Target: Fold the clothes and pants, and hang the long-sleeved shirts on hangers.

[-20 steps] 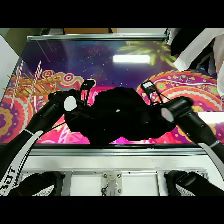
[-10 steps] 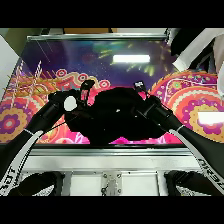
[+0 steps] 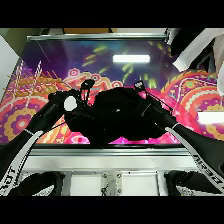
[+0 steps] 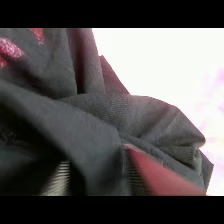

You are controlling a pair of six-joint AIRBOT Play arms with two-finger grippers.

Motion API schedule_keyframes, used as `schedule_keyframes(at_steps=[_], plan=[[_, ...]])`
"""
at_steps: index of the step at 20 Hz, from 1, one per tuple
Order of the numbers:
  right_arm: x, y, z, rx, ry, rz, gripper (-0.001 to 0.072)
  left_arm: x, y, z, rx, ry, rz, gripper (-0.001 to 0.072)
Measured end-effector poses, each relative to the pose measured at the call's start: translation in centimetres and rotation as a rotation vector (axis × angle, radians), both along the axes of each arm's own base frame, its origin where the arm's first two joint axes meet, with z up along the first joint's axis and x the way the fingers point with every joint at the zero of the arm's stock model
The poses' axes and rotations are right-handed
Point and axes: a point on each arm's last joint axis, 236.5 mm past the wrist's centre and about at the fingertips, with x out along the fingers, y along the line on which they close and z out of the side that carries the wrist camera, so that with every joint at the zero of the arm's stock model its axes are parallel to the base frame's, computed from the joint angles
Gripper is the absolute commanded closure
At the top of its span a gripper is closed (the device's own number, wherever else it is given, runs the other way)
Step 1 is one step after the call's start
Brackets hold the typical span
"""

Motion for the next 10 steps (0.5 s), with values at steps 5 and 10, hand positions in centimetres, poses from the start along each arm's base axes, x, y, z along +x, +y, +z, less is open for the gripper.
schedule_keyframes(at_steps=[5, 10], plan=[[0.9, -1.4, -2.0, -0.007, 0.025, -0.033, 0.0693, -0.4, 0.2, -0.1, 0.009, 0.016, -0.007, 0.0687], [2.2, -2.5, 1.7, 0.01, -0.035, -0.032, 0.0692, 0.5, 1.0, 1.0, 0.012, 0.001, 0.002, 0.0687]])
